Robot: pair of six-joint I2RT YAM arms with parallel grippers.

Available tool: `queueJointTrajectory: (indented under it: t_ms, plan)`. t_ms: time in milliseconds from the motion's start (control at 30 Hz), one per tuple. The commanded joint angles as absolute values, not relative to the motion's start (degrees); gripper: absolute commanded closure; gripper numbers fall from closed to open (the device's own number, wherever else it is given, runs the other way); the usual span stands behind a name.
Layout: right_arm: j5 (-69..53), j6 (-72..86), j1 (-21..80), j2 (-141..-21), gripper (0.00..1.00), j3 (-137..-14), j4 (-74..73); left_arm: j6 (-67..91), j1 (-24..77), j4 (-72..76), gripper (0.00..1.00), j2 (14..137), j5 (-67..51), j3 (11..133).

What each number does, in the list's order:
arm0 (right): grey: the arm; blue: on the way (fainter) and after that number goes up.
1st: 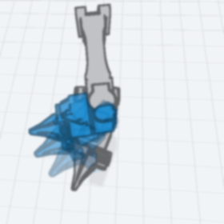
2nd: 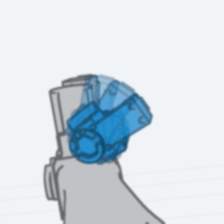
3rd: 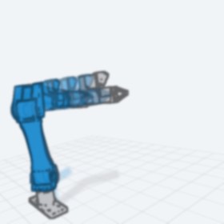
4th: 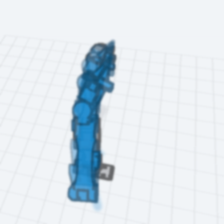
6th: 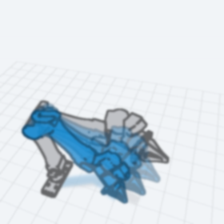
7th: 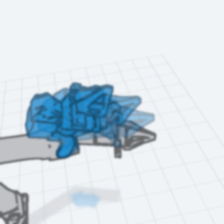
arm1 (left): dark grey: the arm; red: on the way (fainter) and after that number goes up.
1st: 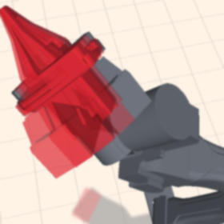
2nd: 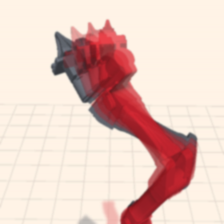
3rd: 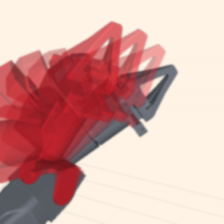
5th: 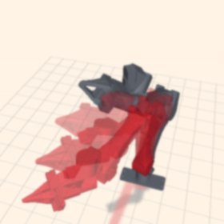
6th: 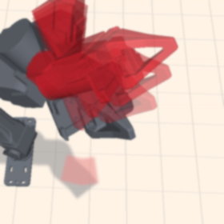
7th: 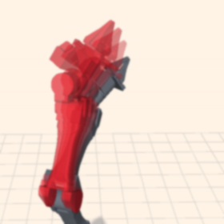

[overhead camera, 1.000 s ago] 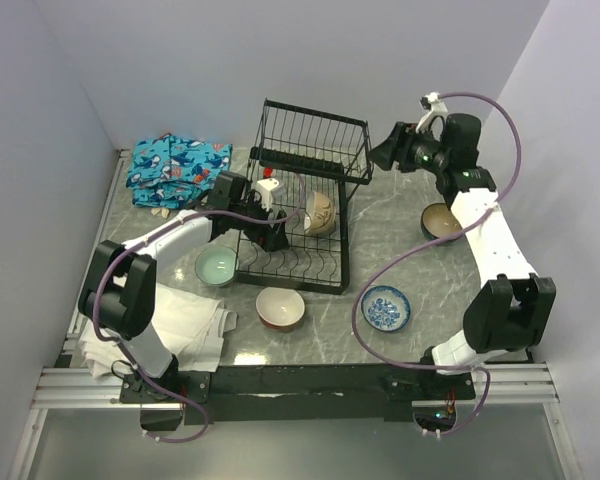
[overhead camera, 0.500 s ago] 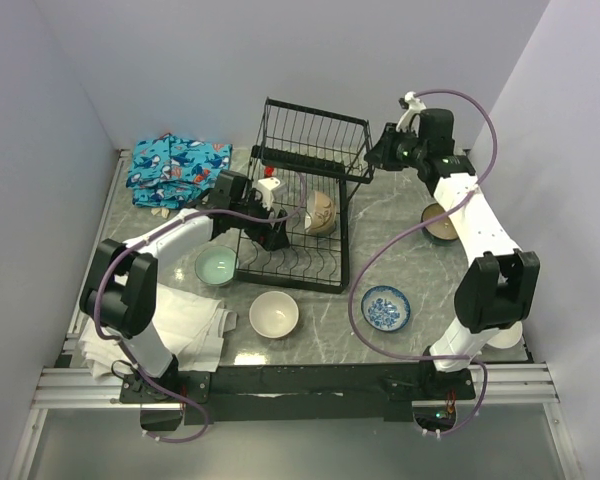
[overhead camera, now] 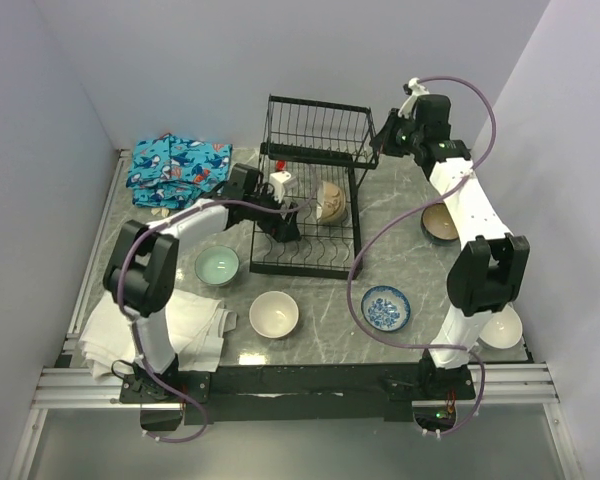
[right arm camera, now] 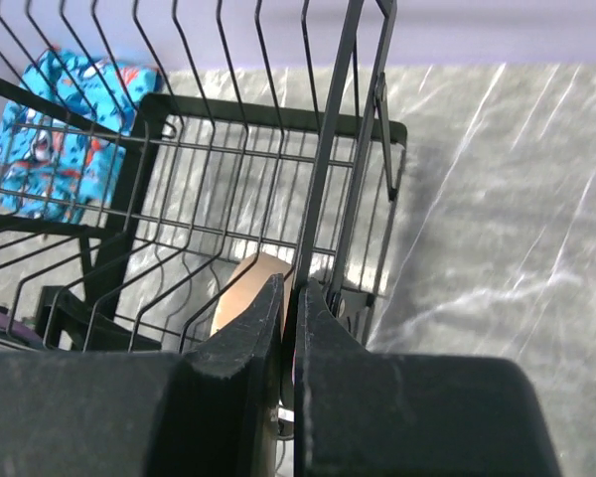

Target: Load the bowls into the dish rack

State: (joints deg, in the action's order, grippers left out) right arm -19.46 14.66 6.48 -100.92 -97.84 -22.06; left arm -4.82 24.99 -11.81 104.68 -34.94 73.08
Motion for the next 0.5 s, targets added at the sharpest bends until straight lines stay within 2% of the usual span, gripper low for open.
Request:
queueJointTrajectory:
  t_ms: [0, 467]
  plan:
    - [-24.5, 7.5, 6.2, -101.6, 1.0, -106.3, -12.6, -8.3, 24.7, 1.8, 0.04, 108.1, -37.0, 82.9]
    - [-23.0, 5.3, 4.7, -106.4, 1.0, -111.8, -12.3, 3.4, 27.3, 13.7, 0.03, 124.5, -40.9, 95.9]
